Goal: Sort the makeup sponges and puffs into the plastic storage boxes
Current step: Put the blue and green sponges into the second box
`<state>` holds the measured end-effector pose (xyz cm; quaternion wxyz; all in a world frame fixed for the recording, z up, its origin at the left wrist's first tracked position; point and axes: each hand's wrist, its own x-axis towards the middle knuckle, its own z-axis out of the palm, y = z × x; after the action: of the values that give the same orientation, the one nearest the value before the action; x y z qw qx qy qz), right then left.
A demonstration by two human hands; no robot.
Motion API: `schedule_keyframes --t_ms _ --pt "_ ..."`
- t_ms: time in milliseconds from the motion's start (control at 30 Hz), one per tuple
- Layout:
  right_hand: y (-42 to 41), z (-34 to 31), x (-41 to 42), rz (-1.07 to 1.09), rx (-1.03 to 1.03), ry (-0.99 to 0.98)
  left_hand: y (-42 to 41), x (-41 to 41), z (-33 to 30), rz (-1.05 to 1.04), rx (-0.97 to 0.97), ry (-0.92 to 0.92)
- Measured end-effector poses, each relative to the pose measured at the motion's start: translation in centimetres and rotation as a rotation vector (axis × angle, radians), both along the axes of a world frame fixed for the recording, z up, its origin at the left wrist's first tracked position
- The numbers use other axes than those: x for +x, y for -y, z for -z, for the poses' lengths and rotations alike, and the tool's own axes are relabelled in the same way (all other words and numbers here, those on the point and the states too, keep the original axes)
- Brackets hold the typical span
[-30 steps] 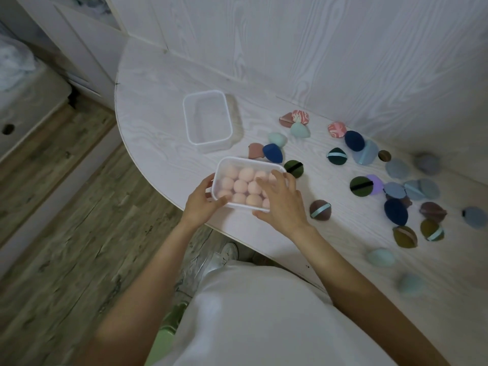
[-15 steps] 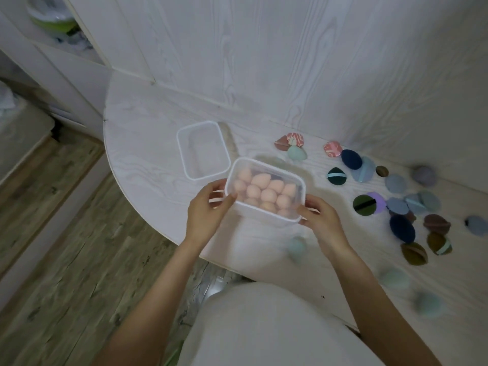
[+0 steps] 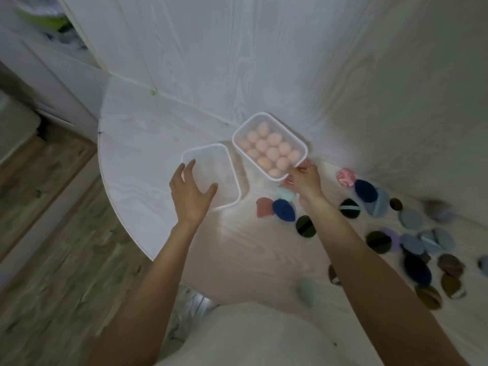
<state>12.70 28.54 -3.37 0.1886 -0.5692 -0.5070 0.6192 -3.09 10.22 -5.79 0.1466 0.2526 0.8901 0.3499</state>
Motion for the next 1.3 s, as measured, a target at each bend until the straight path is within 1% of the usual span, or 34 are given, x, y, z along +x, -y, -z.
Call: schedule_keyframes --t_ms 100,133,233,267,333,400,500,633,667,767,833,933,967,1033,1100,1133,1233,1300 --pt "0.8 0.4 -1.4 0.043 -0.155 -0.139 1.2 -0.7 0.8 -0.093 0.056 0.231" --pt "1.2 0.5 -1.7 0.060 -0.176 -0.165 1.5 -0.8 0.9 -0.123 0.084 0.294" --pt "3.3 1.0 -2.5 0.042 -0.217 -0.121 2.2 -0.9 1.0 -0.163 0.136 0.357" --pt "4.1 1.2 -2.7 -0.016 -0.224 -0.080 2.4 -0.7 0.9 -0.177 0.155 0.384" --pt "5.6 1.5 -3.1 -0.206 -0.227 0.037 3.1 -0.2 0.8 -0.199 0.189 0.465" --pt "6.9 1.6 -3.3 -0.371 -0.207 0.105 4.0 0.5 0.9 -0.193 0.217 0.534" --pt "8.0 2.3 -2.9 -0.424 -0.199 0.120 5.6 1.1 1.0 -0.164 0.235 0.607" --pt "9.1 2.8 -1.0 -0.475 -0.320 0.055 7.8 1.7 0.7 -0.101 0.241 0.664" --pt "9.5 2.7 -0.6 -0.486 -0.312 0.054 8.0 1.9 0.6 -0.083 0.237 0.657" --pt "10.4 2.4 -0.2 -0.500 -0.025 0.196 8.3 2.7 0.4 -0.061 0.228 0.614" --pt "10.8 2.1 0.0 -0.495 0.079 0.236 8.4 3.1 0.3 -0.060 0.223 0.606" --pt "11.3 0.1 1.0 -0.579 0.239 0.267 8.5 3.1 -0.2 -0.010 0.212 0.645" --pt "11.4 -0.5 1.6 -0.586 0.312 0.241 8.5 3.1 -0.5 0.001 0.210 0.665" --pt "11.7 -2.2 2.8 -0.566 0.431 0.112 8.4 3.3 -0.9 0.034 0.216 0.646" --pt "11.5 -3.3 3.8 -0.635 0.509 -0.025 8.1 3.8 -1.2 0.088 0.240 0.637" --pt "11.3 -3.6 4.1 -0.696 0.555 -0.063 8.0 4.2 -1.4 0.130 0.261 0.664" --pt "10.0 -4.0 4.0 -0.837 0.755 -0.026 8.2 5.1 -2.0 0.272 0.411 0.696" --pt "9.5 -4.4 3.4 -0.887 0.926 0.031 8.4 5.4 -1.8 0.314 0.499 0.680"
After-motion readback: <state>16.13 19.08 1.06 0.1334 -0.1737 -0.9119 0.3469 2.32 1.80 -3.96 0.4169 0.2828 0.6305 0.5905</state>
